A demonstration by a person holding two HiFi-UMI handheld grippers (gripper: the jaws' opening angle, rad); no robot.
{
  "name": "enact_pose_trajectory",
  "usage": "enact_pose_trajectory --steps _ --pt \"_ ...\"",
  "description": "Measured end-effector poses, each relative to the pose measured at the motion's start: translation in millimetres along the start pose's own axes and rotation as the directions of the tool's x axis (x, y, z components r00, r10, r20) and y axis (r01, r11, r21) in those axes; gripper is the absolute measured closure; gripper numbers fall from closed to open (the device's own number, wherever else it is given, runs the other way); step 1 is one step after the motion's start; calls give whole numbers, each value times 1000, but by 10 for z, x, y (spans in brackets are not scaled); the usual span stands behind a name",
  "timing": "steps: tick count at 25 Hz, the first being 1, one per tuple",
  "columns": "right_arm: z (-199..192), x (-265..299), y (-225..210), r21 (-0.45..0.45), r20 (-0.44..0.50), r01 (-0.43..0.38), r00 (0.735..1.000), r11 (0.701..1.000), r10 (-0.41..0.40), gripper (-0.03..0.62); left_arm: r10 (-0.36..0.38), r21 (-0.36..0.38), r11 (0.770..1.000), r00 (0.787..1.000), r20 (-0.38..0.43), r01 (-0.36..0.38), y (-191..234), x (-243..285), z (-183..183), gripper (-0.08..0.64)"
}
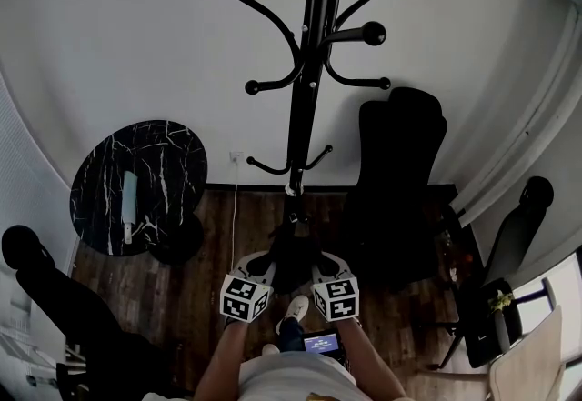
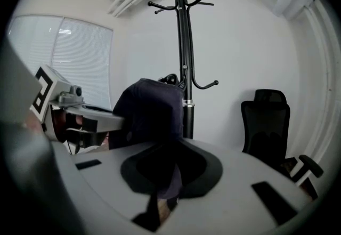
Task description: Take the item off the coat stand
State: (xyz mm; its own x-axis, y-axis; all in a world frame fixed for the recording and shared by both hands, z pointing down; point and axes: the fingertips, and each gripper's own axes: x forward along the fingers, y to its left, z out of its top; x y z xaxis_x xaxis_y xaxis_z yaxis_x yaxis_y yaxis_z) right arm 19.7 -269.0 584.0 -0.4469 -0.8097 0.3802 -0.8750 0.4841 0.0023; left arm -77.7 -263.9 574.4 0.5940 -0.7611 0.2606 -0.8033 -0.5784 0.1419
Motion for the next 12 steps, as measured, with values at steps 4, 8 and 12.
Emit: enact_pose_trajectory --steps 4,8,12 --pt "1 -51 35 -2 10 0 1000 1000 0 558 2 2 1000 1000 8 -2 -39 -56 10 529" --pt "37 -116 59 -5 19 2 1000 1000 -2 558 4 4 1000 1000 17 -4 -86 -117 47 529" --pt "74 -196 69 -4 36 10 999 1000 -10 560 -2 1 1000 999 32 2 -152 -177 94 529"
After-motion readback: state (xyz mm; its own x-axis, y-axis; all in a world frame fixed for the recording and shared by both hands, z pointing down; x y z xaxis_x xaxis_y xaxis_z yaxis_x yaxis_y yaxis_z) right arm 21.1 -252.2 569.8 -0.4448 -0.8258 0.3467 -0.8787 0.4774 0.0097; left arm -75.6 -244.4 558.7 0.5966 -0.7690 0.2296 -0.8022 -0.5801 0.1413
